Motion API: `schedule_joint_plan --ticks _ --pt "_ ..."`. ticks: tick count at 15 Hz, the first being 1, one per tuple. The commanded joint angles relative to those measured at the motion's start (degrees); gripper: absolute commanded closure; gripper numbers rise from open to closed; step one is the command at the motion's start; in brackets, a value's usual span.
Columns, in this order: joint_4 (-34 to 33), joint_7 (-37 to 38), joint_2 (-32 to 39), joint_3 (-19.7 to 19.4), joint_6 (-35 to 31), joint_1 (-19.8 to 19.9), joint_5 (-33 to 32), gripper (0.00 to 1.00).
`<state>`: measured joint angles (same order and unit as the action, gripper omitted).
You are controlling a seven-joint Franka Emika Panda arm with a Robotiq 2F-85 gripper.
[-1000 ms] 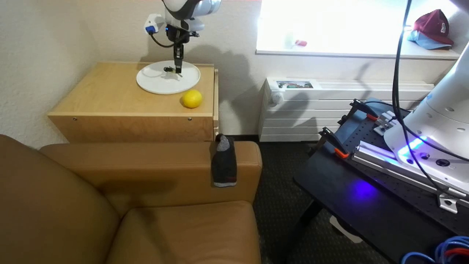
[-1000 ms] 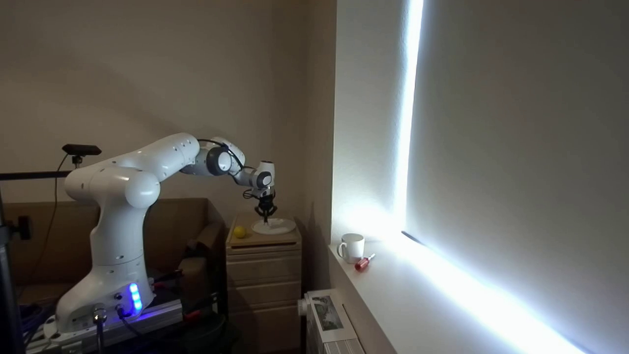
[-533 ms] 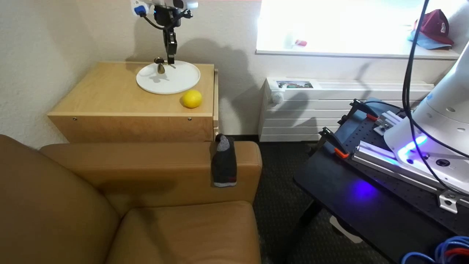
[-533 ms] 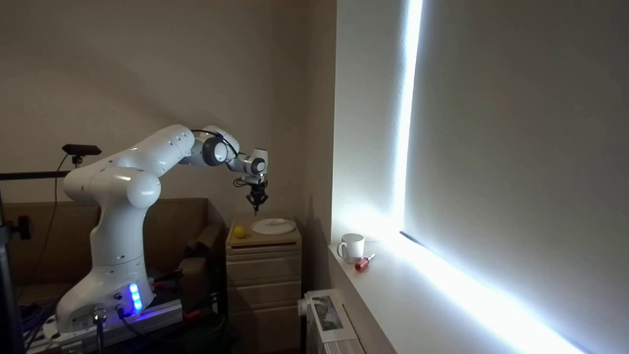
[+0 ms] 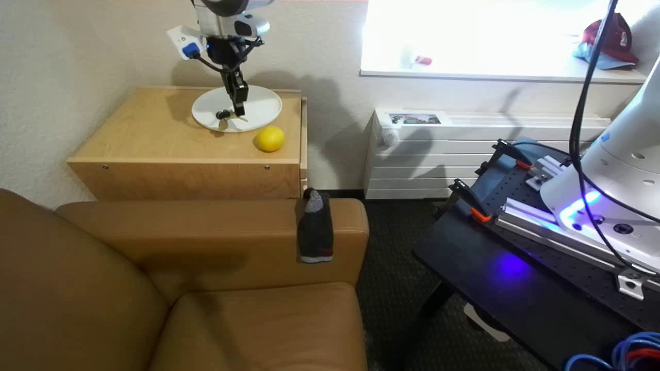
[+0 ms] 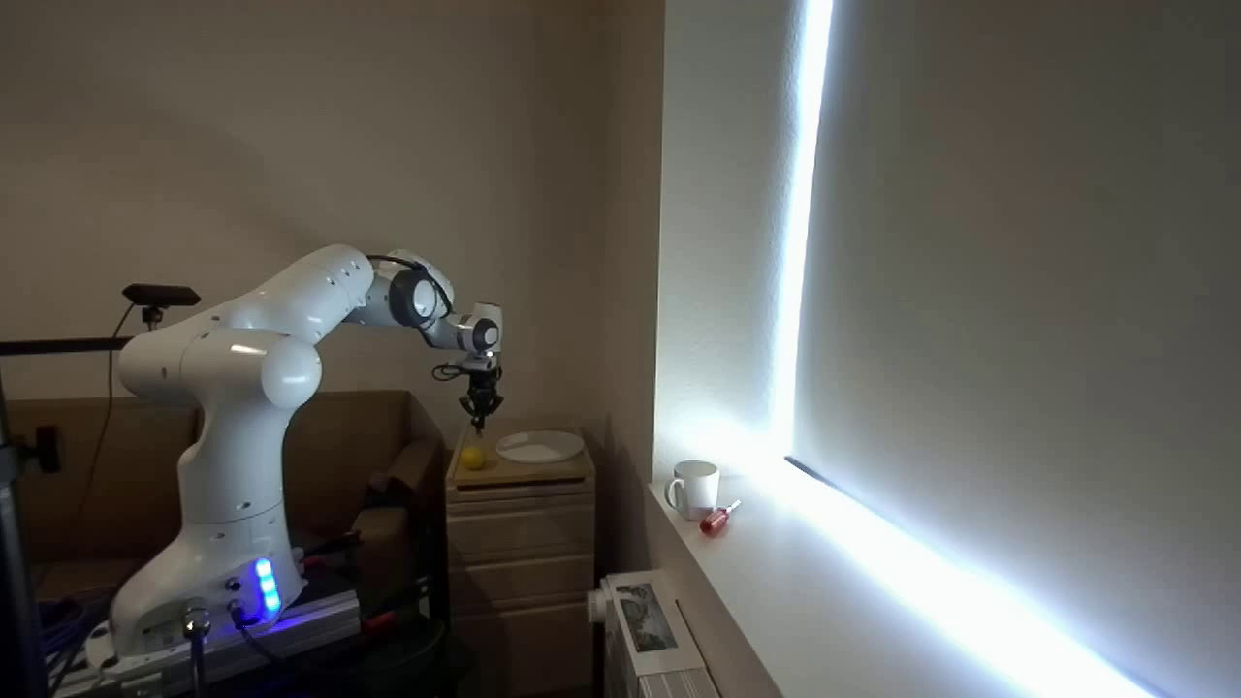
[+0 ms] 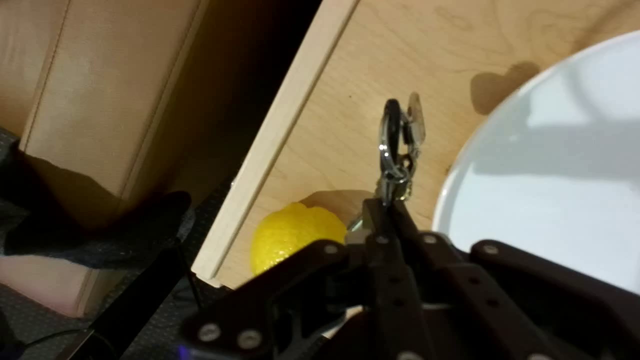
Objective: Move the keys to the left
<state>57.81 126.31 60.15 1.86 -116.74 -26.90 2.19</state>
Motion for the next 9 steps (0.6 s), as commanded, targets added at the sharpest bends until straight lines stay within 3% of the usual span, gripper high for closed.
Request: schedule_joint_plan --ticks 1,9 --pt "6.1 -1.2 -2.4 0.0 -3.3 -1.1 -1.1 0.99" --pt "9.0 2.8 1.3 -1.3 -14.6 -2.3 -1.4 0.99"
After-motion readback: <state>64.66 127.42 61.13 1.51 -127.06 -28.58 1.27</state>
